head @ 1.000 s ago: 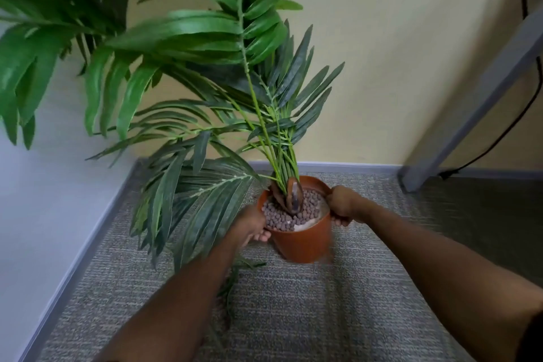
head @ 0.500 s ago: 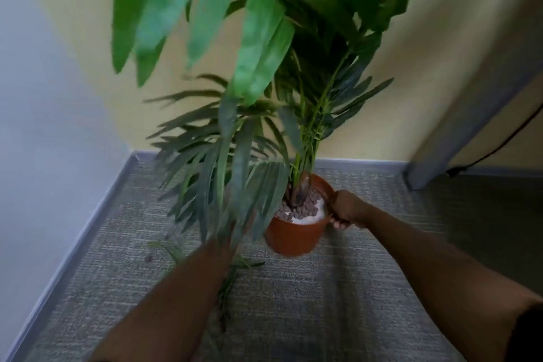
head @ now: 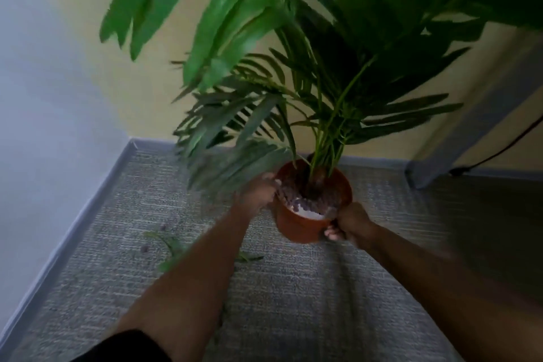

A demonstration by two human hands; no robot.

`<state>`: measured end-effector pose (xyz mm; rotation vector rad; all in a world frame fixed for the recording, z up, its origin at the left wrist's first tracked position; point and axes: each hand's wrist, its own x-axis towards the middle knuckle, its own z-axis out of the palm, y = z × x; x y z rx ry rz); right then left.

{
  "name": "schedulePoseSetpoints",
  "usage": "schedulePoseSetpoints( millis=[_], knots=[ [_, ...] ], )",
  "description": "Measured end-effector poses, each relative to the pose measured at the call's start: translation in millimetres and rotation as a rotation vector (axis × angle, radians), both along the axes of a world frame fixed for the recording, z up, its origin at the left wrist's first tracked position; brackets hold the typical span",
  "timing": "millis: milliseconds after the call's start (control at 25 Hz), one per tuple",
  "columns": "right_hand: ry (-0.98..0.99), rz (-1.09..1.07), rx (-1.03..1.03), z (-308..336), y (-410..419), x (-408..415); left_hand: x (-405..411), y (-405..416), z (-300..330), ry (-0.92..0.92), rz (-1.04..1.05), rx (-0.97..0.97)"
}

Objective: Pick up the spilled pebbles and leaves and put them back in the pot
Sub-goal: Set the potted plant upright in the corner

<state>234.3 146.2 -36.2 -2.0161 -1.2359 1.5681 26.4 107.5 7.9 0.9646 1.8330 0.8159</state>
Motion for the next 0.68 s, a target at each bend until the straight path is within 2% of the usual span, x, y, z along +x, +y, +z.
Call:
schedulePoseSetpoints(
  millis=[120, 200, 320, 520, 680],
  knots=[
    [0.102, -0.062, -0.099, 0.4, -11.2, -18.3, -8.6, -14.3, -5.8, -0.103, 0.075, 0.097],
    [0.15, -0.072, -0.13, 3.1, -16.1, -27.2, -9.4, -24.8, -8.7, -0.179, 0.032, 0.097],
    [0.212, -0.096, -0.126, 8.3, -20.0, -28.4, -4.8, -43.1, -8.6, -0.11, -0.099, 0.009],
    [0.281, 0.014, -0.119, 29.5, -36.9, -24.2, -16.2, -73.7, 2.7, 0.012, -0.177, -0.011],
    [0.23, 0.062, -0.101, 48.3, -39.5, -16.6, -48.7, -95.8, 22.2, 0.193, -0.256, -0.08]
  ],
)
